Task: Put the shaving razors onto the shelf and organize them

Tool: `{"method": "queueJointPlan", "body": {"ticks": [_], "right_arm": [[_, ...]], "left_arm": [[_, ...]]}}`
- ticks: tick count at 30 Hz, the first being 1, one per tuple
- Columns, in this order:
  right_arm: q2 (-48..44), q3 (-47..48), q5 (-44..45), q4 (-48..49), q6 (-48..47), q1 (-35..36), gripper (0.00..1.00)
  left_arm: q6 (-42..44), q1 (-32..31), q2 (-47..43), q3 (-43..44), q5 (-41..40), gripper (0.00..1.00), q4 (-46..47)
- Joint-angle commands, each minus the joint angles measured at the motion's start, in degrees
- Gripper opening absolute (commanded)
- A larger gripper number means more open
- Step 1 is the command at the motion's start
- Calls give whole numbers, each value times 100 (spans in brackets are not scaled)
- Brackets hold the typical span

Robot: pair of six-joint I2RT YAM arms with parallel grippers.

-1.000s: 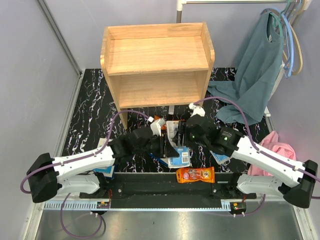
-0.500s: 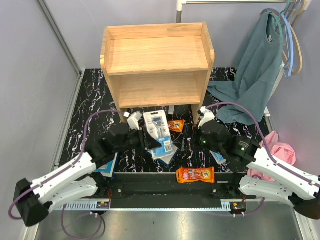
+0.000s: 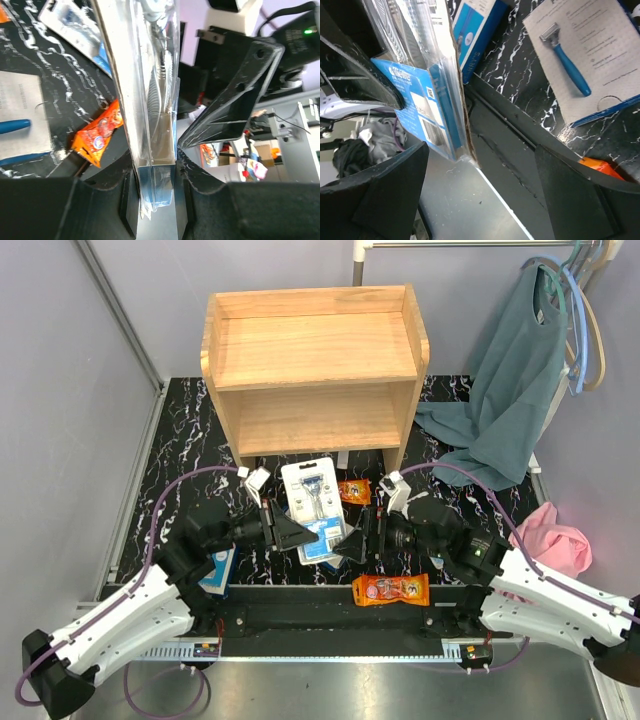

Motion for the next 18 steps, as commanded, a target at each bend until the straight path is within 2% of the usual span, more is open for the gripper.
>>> {"method": "queueJointPlan", "body": {"ticks": [1, 7, 18], "right_arm": [[-306, -249, -368, 901, 249, 33, 95], [-341, -478, -429, 1067, 416, 33, 89], [-622, -979, -324, 2287, 855, 33, 77]], "left_arm": [[-201, 22, 14, 14, 381, 0, 951], [-719, 31, 84, -240, 398, 0, 1978], [-816, 22, 137, -390, 372, 0, 2164]]}}
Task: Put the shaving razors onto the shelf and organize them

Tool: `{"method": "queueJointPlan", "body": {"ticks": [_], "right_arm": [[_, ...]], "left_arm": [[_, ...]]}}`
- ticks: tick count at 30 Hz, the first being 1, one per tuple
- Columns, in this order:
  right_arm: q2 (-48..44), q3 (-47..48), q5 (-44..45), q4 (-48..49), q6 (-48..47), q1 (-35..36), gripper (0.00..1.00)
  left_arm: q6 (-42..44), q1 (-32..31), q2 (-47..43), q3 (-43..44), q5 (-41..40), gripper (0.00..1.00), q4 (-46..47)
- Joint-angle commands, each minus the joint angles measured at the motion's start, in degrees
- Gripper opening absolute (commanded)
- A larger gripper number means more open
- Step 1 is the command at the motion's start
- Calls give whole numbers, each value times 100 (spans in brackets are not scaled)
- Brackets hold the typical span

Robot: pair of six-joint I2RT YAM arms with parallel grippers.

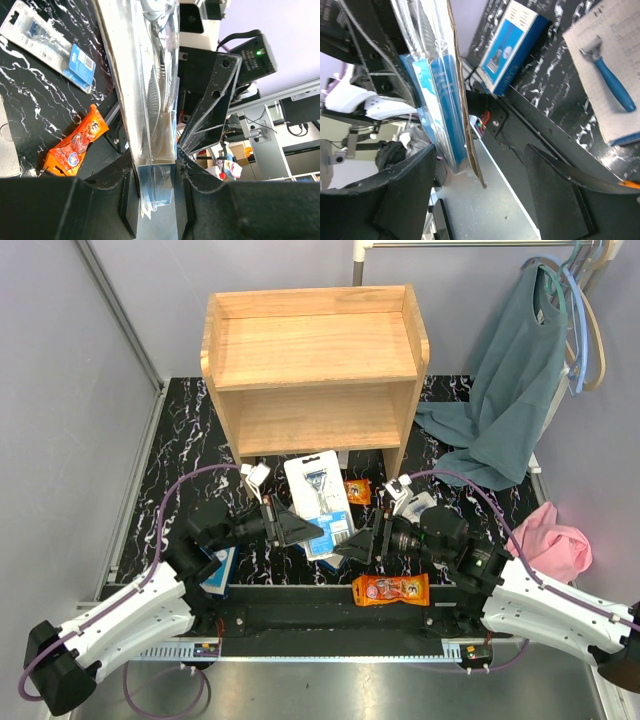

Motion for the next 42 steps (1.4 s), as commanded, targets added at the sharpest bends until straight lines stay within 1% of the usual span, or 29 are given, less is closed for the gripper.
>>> {"method": "queueJointPlan", "body": {"ticks": [1, 5, 10, 12, 15, 16, 18, 21, 22, 24, 26, 27, 28, 29, 30, 31, 32, 33, 34, 35, 36, 37, 38, 39, 40, 41, 42], "right_arm": [[-146, -236, -33, 949, 274, 33, 77], [-164, -395, -147, 1423, 380, 33, 76], [-190, -500, -192, 1627, 468, 33, 75], [-208, -544, -183, 1706, 503, 33, 73], [-190, -553, -218, 1724, 521, 42, 63], [-190, -562, -227, 1715, 512, 33, 55], [-199, -518, -262, 1628, 451, 33, 49], [-348, -518, -148, 1469, 433, 25, 32], [-409, -527, -122, 1469, 424, 25, 22], [-419, -536, -95, 1478, 442, 42, 15], [-428, -518, -86, 1469, 442, 33, 7], [-428, -536, -86, 1486, 459, 33, 6], [-419, -518, -86, 1478, 459, 42, 5], [-419, -509, -69, 1478, 459, 33, 4], [-419, -501, -69, 1469, 442, 33, 3], [-427, -483, -51, 1434, 433, 33, 3], [-436, -466, -51, 1416, 424, 33, 3], [-436, -457, -34, 1390, 424, 33, 2], [-454, -439, -7, 1337, 415, 33, 2], [-471, -422, -7, 1311, 407, 25, 2], [-480, -404, 19, 1276, 407, 33, 2], [-498, -386, 72, 1154, 398, 25, 2], [-515, -369, 98, 1109, 389, 33, 2], [-533, -360, 116, 1082, 380, 33, 1], [-568, -360, 151, 1056, 371, 33, 1], [-586, -369, 169, 1038, 380, 42, 1], [-586, -360, 195, 1021, 380, 33, 0]], "left_arm": [[-134, 16, -147, -75, 125, 0, 766], [-231, 16, -147, -189, 108, 0, 906], [-240, 16, -95, -216, 81, 0, 986], [-266, 7, -77, -216, 81, 0, 1012], [-301, 7, -68, -251, 55, 0, 1109], [-310, 7, -59, -243, 29, 0, 1109], [-310, 16, -77, -269, -24, 0, 1144], [-328, 16, -130, -278, -33, 0, 1170], [-336, 16, -130, -278, -16, 0, 1170], [-319, 16, -121, -269, 2, 6, 1153], [-284, 7, -121, -269, 28, 14, 1118], [-266, 16, -138, -269, 29, 25, 1057], [-214, 16, -165, -260, 11, 31, 1004], [-161, 7, -165, -243, -6, 40, 943], [-91, 7, -226, -216, -76, 64, 698], [75, 16, -252, -129, -129, 75, 513], [181, 16, -279, -67, -208, 82, 33], [417, 16, -366, 12, -374, 90, -251], [541, 7, -428, 178, -498, 92, -558], [664, 16, -489, 293, -647, 94, -1292], [1005, 16, -629, 424, -1066, 96, -1795], [1165, 16, -692, 695, -1270, 98, -2227], [1297, 16, -770, 820, -1481, 98, -2970], [1498, 16, -910, 943, -1927, 99, -3317], [1561, 16, -981, 1170, -2175, 99, -3669], [1605, 16, -1034, 1277, -2421, 99, -4299], [1641, 16, -1148, 1365, -2911, 99, -4601]]}}
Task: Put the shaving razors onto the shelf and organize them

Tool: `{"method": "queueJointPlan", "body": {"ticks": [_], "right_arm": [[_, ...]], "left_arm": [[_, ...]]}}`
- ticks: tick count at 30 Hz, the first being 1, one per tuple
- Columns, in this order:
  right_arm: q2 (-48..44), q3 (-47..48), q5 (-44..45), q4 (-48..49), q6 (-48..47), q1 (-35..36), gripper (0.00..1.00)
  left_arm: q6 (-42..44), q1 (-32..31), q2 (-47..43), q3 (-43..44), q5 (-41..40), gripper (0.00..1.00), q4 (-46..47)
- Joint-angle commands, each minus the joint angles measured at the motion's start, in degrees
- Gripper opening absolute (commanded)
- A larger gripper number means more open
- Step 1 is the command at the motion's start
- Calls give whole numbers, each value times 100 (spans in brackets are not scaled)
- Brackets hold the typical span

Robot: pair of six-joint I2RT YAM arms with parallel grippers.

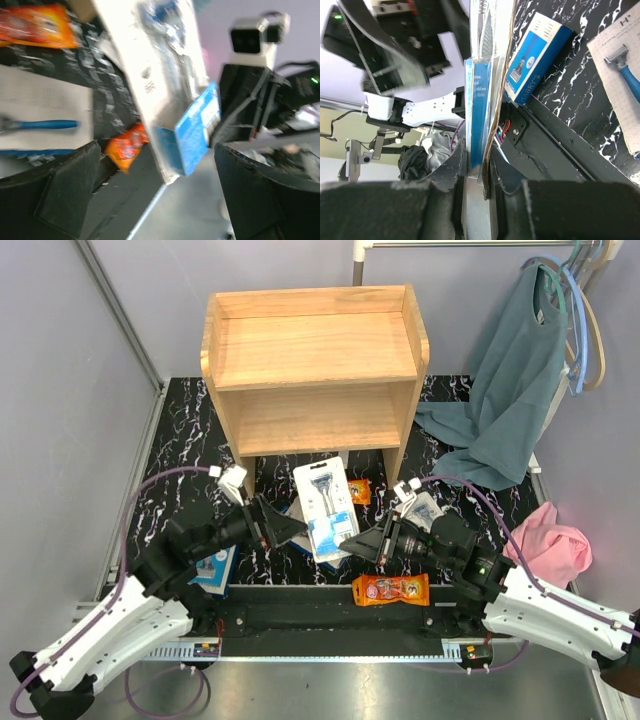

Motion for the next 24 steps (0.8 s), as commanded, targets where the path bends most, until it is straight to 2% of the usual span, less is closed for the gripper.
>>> {"method": "queueJointPlan", "body": {"ticks": [1, 3, 5, 6, 9, 14, 24], "right_arm": [[-136, 200, 219, 9, -122, -4, 0], [-74, 243, 228, -70, -140, 14, 0], [-30, 305, 202, -88, -158, 5, 0], [40, 322, 193, -88, -167, 5, 0], [136, 375, 105, -36, -175, 5, 0], [321, 647, -9, -132, -298, 5, 0], [971, 1701, -475, -500, -641, 5, 0]], "left_arm": [[629, 12, -393, 819, -1765, 99, -2270], [297, 3, -577, 969, -2789, 99, -3272], [50, 3, -822, 1093, -3312, 99, -4061], [-203, 3, -911, 1110, -3775, 99, -4293], [-748, 11, -1157, 1250, -4471, 99, -5067], [-918, 11, -1097, 1471, -4869, 99, -5446], [-435, 12, -323, 1726, -4800, 99, -5605]]}}
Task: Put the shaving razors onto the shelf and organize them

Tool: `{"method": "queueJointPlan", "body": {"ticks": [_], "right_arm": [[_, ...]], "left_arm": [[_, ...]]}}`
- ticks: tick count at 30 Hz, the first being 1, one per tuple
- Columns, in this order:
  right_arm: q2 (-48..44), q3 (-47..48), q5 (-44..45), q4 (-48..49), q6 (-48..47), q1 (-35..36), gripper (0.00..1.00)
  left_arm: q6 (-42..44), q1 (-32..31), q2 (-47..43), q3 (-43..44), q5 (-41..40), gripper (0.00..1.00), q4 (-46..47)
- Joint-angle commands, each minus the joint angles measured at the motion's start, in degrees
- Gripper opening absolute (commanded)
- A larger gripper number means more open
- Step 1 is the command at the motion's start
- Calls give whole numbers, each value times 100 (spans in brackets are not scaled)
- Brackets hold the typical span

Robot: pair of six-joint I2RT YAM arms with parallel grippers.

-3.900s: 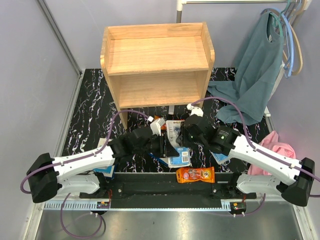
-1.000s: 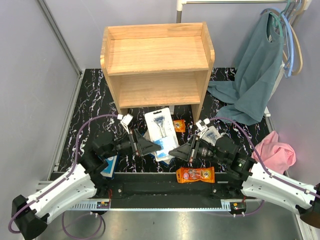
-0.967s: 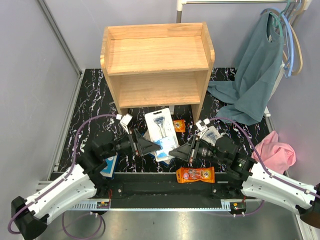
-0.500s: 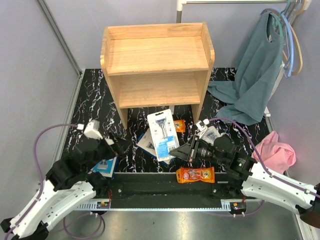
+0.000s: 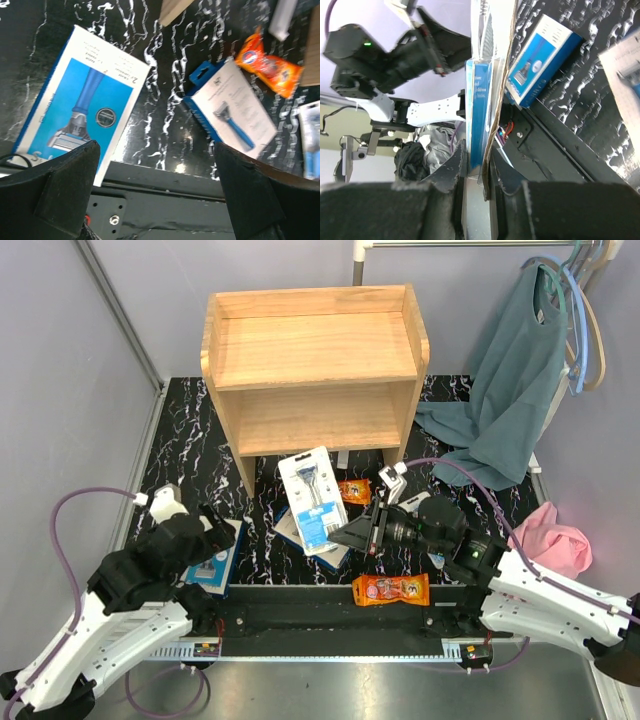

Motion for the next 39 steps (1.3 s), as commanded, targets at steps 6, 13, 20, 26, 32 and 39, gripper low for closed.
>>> {"method": "queueJointPlan", "body": {"ticks": [6, 13, 20, 26, 32, 39], "right_arm": [[707, 1832, -552, -478, -766, 16, 0], [1524, 3499, -527, -960, -1248, 7, 0], [2929, 5619, -412, -2067, -1592, -194, 0], [3712, 6973, -1009, -2271, -1399, -1037, 1], [4748, 8379, -1703, -2271, -881, -1846, 1], [6261, 10557, -2091, -2394, -152, -1900, 0]], "left_arm": [[313, 5, 300, 158, -137, 99, 66], [287, 5, 309, 88, -111, 99, 109], [322, 5, 265, 53, -23, 99, 101], [331, 5, 186, 27, -5, 99, 101], [349, -4, 239, 0, 4, 99, 109], [357, 5, 344, -9, 21, 99, 109]]}}
